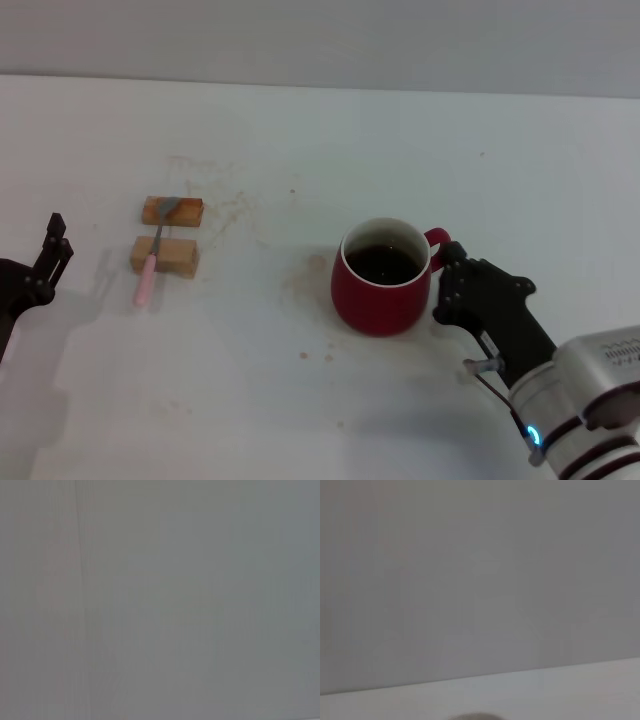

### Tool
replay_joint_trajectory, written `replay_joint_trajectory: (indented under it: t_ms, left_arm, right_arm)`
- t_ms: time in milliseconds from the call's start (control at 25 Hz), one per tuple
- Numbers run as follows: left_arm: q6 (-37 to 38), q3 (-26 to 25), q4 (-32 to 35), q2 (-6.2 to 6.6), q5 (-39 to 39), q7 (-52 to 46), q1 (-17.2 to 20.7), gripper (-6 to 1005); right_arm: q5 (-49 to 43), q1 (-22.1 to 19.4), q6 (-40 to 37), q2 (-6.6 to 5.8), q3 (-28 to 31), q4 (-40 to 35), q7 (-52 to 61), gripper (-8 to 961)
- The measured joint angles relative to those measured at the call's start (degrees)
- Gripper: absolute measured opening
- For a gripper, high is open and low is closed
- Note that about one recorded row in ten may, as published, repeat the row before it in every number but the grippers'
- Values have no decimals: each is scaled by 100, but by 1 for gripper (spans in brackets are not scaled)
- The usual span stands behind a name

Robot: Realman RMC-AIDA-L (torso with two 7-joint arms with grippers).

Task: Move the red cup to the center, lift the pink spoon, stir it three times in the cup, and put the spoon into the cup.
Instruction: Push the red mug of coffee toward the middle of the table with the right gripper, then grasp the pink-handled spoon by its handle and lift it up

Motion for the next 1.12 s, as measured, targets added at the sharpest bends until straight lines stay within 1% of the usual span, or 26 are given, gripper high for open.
replay_joint_trajectory:
  t_ms: [320, 600, 720, 840, 1000, 1120]
  left_arm:
    - [-15, 33, 3, -2, 1, -1, 5, 803]
    - [-32, 397, -56, -15, 2, -30, 20, 803]
    - [11, 530, -67, -9, 0, -146, 40, 803]
    - [87, 783, -73, -3, 2, -388, 85, 803]
    - [57, 1108, -73, -8, 1, -444, 100, 803]
    - [59, 1200, -73, -10, 1, -445, 101, 803]
  right_arm:
    - [0, -342, -264, 0, 161, -161, 0, 0]
    - [49, -733, -774, -5, 309, -362, -8, 1]
    - [52, -820, -874, -14, 323, -425, -38, 1]
    - [56, -989, -1152, -14, 327, -568, -44, 1]
    - [67, -1161, -1543, -12, 363, -726, -46, 1]
    - [70, -1235, -1841, -13, 370, -822, -47, 1]
